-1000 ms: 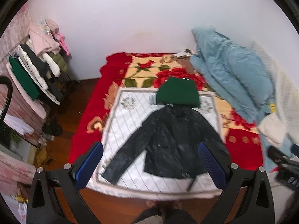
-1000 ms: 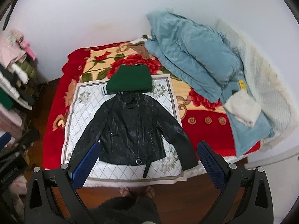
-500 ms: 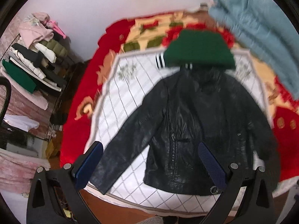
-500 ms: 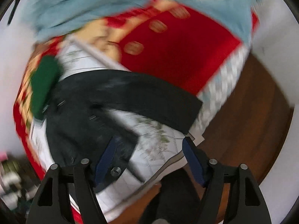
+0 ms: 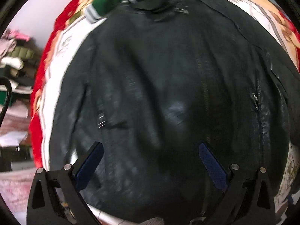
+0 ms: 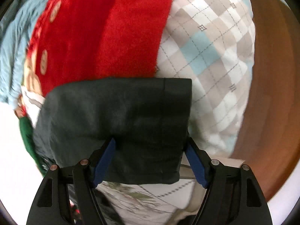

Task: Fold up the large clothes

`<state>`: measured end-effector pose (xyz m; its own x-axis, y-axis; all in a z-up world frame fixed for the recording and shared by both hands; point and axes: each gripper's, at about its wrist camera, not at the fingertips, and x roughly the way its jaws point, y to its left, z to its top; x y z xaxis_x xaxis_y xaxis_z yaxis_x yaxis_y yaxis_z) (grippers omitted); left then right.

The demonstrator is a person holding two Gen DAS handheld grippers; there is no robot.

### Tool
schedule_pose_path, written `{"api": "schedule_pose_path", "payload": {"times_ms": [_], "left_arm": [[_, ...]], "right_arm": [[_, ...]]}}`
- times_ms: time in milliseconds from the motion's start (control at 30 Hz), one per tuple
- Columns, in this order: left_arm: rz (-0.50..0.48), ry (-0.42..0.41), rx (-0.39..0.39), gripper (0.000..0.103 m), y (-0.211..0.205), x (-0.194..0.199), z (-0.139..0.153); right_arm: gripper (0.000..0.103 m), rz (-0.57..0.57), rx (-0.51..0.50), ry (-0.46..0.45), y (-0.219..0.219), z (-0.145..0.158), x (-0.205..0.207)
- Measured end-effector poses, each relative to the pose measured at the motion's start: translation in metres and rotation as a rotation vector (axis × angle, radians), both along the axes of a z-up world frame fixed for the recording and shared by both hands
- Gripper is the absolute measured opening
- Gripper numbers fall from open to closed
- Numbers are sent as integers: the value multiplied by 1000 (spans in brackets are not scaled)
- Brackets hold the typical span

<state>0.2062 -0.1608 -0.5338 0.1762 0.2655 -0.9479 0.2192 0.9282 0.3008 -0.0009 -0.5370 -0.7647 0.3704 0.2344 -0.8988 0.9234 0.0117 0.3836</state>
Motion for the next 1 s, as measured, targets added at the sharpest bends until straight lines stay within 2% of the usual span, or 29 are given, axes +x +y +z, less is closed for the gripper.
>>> {"api": "schedule_pose_path", "payload": {"times_ms": [33,67,100,133,167,300,367,433,500,533,567,600,700,767,800,867,933,967,1000], "left_arm": [[-16,-3,-1,103,-5,1,-4],[-32,-3,-1,103,-10,2,-7],[-42,-3,-7,103,-13,3,-8],[-46,-4,-12,103,-17,5,-9],[-53,-3,-19,103,-20,4,-8],[-65,-3,-38,103,-20,8,-4],[-63,-11,-48,103,-18,11,0],[-64,-13,-53,103,-15,14,2],[-69,-13,-52,103,-13,18,0],[-72,-13,-51,103,-13,21,-1],[-77,-11,-51,103,-13,22,-4],[-81,-9,-50,103,-15,20,-6],[-92,-10,-46,103,-20,21,-15],[-99,-8,-35,103,-22,24,-21],[-100,-7,-32,103,-24,24,-25],[-97,-6,-25,103,-27,26,-28],[-90,-4,-30,103,-31,25,-28],[-89,-2,-34,103,-33,25,-26],[-89,2,-37,103,-32,28,-25]], "right_arm": [[67,-16,-26,-23,2,4,-1],[47,-27,-75,-28,5,11,-2],[36,-27,-102,-22,7,17,-2],[15,-35,-131,-25,10,22,-4],[7,-48,-147,-50,12,32,-3],[6,-45,-230,-78,16,76,8],[6,-27,-231,-92,14,91,14],[9,14,-204,-61,10,85,20],[35,30,-189,-10,7,71,21],[61,16,-199,-15,5,62,18],[77,-6,-196,-31,4,55,11],[77,-39,-180,-63,3,46,8],[77,-112,-129,-132,-2,19,5],[77,-111,-92,-139,-4,3,14],[77,-116,-126,-124,-4,3,19],[46,-96,-184,-94,-1,16,30],[25,-82,-223,-35,1,36,29],[17,-96,-232,-25,3,47,25],[16,-118,-232,-21,5,57,17]]}}
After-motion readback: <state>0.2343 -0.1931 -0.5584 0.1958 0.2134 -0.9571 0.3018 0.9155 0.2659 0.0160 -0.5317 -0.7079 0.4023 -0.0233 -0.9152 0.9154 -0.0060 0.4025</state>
